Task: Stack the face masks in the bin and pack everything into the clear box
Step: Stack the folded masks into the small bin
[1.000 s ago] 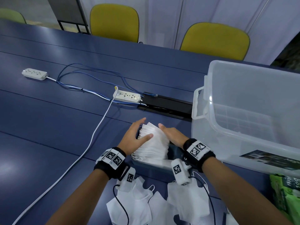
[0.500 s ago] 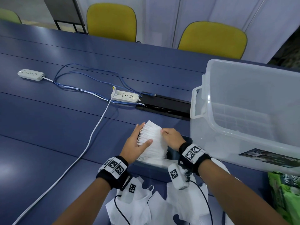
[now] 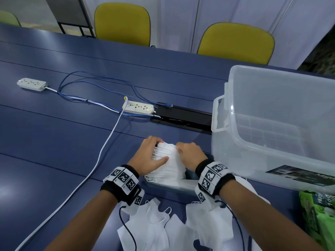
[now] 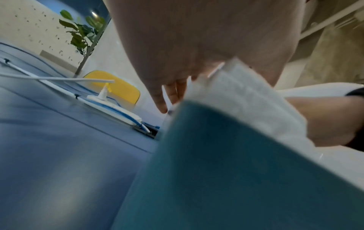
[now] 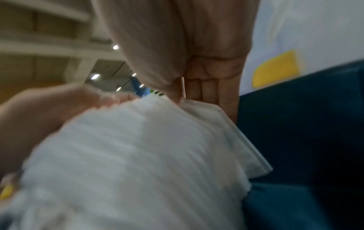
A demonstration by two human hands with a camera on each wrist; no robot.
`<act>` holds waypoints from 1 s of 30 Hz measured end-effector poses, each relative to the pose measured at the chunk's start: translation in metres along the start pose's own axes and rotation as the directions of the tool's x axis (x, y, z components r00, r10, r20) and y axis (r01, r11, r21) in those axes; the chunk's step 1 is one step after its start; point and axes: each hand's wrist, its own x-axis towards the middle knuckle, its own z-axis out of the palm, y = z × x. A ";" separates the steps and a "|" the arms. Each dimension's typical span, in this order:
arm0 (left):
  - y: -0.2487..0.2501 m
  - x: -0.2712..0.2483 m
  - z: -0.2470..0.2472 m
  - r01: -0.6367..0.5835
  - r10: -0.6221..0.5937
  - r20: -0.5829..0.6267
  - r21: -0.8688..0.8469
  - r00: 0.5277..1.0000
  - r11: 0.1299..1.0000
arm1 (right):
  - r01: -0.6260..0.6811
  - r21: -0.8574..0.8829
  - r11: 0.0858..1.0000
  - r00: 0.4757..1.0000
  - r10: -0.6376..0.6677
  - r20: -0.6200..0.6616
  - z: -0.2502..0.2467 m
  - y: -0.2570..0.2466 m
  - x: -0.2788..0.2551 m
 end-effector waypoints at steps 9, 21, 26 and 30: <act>-0.005 -0.006 0.011 0.128 -0.123 0.035 -0.315 0.992 0.940 | 0.014 0.283 0.959 0.987 -0.059 0.151 0.001 -0.004 0.013; -0.007 -0.019 0.015 0.373 -0.362 0.118 -0.474 0.925 0.798 | -0.336 0.576 0.745 0.929 0.363 0.071 -0.007 0.021 -0.003; -0.007 -0.017 0.017 0.382 -0.371 0.144 -0.576 0.918 0.722 | -0.506 0.748 0.430 0.860 0.324 0.395 0.012 0.003 -0.007; -0.014 -0.016 0.021 0.379 -0.353 0.167 -0.602 0.921 0.703 | -0.468 0.786 0.404 0.873 0.346 0.343 0.047 0.015 0.026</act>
